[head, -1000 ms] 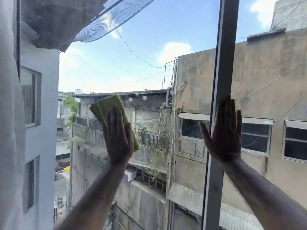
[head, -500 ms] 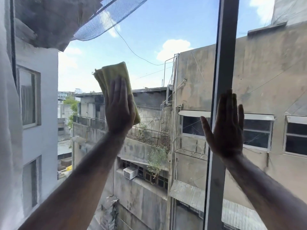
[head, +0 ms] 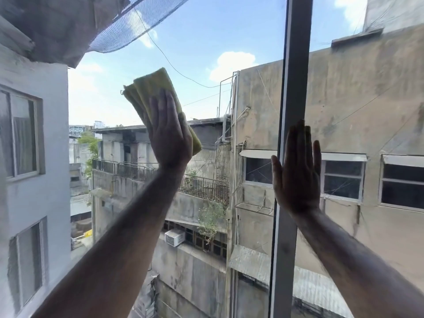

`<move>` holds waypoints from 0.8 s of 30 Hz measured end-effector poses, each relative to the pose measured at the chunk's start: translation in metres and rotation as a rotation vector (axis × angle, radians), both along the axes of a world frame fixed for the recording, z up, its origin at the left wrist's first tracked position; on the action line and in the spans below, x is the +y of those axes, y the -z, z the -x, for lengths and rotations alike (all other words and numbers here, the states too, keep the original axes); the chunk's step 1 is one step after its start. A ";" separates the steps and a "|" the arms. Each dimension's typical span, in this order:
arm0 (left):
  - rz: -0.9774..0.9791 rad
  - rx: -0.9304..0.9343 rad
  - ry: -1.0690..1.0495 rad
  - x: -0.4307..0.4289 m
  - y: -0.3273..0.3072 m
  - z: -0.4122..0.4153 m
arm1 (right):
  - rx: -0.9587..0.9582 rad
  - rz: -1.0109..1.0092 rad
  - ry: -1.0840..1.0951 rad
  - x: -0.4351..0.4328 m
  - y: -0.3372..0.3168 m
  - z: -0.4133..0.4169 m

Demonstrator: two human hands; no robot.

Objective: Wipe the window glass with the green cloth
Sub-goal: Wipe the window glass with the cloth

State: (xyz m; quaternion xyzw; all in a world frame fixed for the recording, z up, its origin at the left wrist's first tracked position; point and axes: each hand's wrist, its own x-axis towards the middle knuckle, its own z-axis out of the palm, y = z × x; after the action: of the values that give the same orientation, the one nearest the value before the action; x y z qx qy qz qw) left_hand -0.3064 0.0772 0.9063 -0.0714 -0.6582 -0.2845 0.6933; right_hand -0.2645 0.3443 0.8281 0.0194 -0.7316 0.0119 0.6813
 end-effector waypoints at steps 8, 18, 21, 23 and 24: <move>0.927 0.220 -0.096 0.022 0.043 0.009 | 0.049 -0.009 -0.005 0.002 0.002 0.002; 0.846 0.200 -0.008 0.078 0.037 -0.004 | 0.067 -0.013 0.016 0.001 0.002 0.001; 0.826 0.232 -0.037 0.050 0.034 0.005 | 0.062 -0.007 0.001 0.000 0.002 -0.001; 0.464 0.163 -0.043 0.036 0.021 0.010 | 0.057 -0.009 -0.008 0.000 0.002 -0.001; 0.300 0.125 -0.050 0.036 0.021 0.008 | 0.057 -0.009 -0.014 0.000 0.002 -0.001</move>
State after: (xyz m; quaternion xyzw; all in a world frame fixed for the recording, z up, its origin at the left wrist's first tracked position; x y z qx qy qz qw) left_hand -0.3143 0.1135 0.8857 -0.1755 -0.6506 -0.1605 0.7212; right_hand -0.2633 0.3443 0.8263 0.0280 -0.7116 0.0129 0.7019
